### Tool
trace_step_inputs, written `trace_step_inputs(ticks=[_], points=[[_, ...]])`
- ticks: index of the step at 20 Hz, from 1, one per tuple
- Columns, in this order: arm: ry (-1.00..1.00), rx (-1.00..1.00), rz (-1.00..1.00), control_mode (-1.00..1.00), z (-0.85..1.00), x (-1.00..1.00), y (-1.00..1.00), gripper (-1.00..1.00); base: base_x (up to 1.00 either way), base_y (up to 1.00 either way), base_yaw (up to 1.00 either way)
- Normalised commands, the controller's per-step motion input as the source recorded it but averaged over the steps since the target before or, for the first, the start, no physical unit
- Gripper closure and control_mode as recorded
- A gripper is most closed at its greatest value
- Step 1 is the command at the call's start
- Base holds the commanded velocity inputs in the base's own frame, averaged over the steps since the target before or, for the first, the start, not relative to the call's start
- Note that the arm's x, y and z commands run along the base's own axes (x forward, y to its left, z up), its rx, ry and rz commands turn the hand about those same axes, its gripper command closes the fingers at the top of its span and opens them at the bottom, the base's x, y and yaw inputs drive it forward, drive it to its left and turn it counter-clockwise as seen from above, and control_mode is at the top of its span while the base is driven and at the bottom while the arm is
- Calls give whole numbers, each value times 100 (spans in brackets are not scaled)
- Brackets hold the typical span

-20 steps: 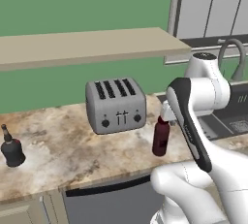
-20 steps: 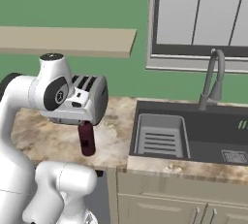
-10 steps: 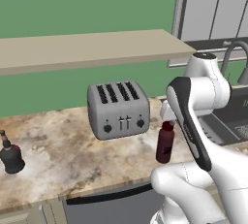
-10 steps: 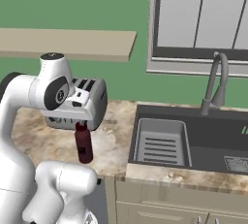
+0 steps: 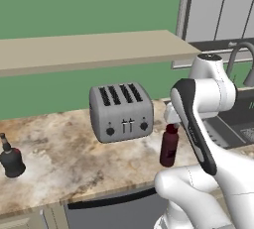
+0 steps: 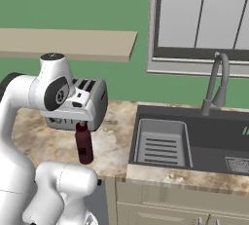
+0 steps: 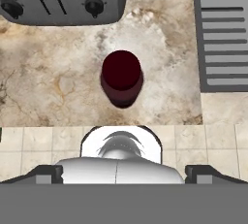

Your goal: Place the drinks on the dining counter in a tight cluster.

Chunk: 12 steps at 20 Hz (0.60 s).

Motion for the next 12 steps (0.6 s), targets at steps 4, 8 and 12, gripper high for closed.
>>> trace_step_inputs(ticks=[4,8,12], points=[[0,0,0,100,0,0,0,-100,0,0,0],[0,0,1,-100,0,3,0,-100,0,0,0],[0,0,4,-100,0,45,0,-100,0,0,0]])
